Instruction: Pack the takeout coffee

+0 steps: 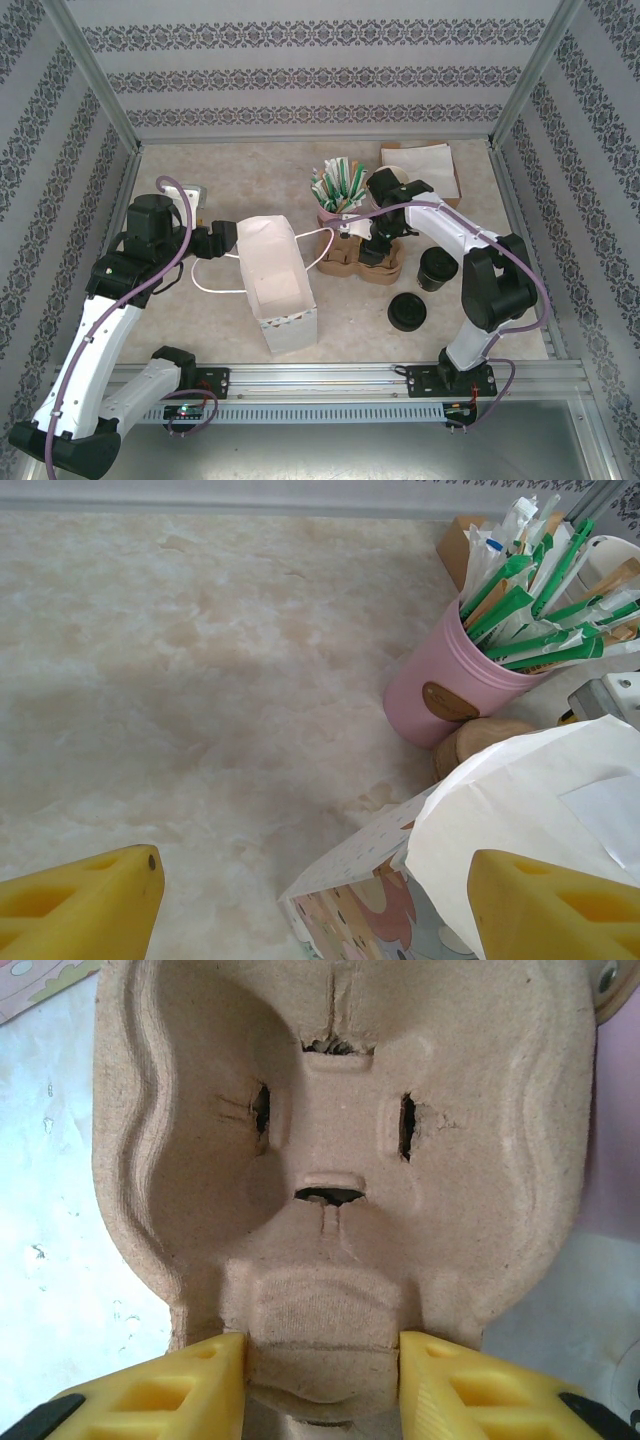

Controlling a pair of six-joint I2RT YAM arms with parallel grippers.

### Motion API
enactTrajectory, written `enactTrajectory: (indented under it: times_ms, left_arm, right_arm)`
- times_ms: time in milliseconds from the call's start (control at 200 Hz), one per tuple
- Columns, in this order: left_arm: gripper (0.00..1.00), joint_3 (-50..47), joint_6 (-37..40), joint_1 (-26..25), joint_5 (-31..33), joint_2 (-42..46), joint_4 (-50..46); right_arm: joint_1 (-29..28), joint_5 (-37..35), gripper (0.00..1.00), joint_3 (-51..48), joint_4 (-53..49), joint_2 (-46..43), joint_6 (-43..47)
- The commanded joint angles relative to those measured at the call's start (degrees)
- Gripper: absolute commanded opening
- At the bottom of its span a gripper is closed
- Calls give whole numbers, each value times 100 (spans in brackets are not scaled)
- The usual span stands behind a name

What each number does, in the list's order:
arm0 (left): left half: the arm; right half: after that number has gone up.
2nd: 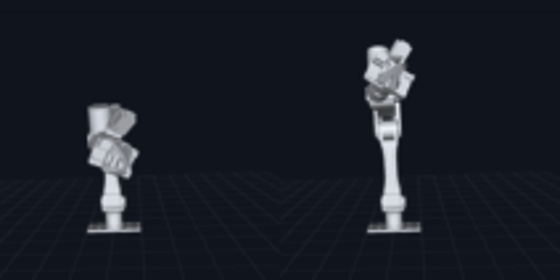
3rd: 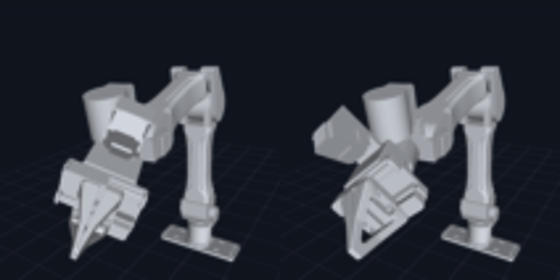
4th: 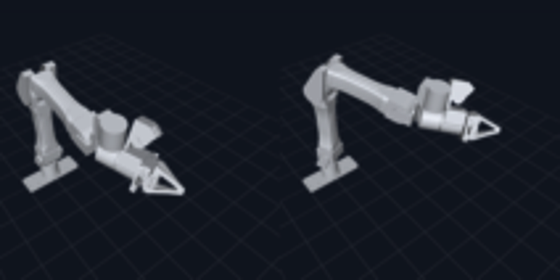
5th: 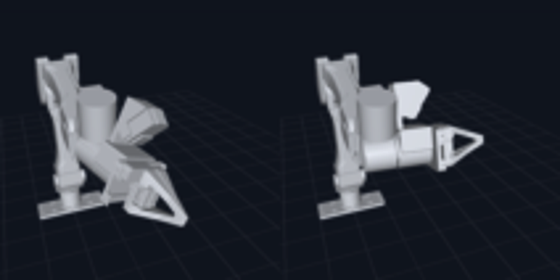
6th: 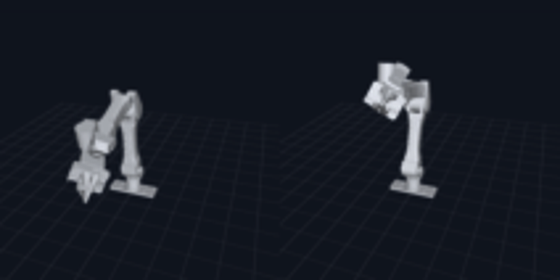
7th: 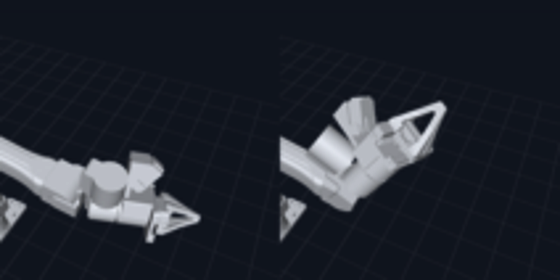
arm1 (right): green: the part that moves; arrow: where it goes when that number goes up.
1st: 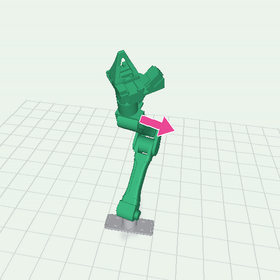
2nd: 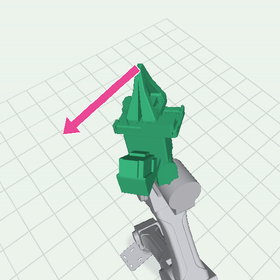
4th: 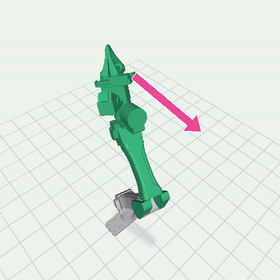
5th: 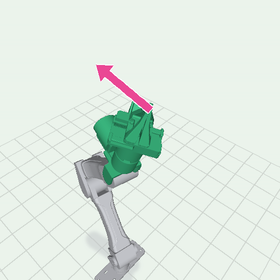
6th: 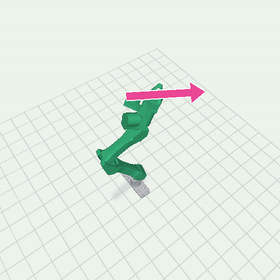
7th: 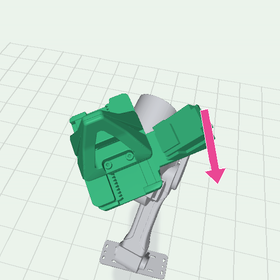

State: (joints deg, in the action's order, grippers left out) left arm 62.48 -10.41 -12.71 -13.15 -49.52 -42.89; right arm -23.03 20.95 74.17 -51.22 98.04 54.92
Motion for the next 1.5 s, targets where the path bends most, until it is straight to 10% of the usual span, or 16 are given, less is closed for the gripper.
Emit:
enactTrajectory:
  times_ms: [0,739,1189,1494]
  left_arm:
    - [80,106,210,-58,150,-55,-44]
    - [71,2682,1371,-64,-102,-2040,-1988]
    - [89,3315,2734,-202,-1012,-2942,-2394]
    - [76,3318,2975,-662,-837,-3134,-2459]
  right_arm:
    - [-19,-43,41,15,-104,-293,-80]
    - [-111,-272,41,-841,236,-2331,-857]
    - [-167,-244,41,-992,274,-3470,-2286]
    - [-212,-523,40,-1018,249,-4027,-3351]
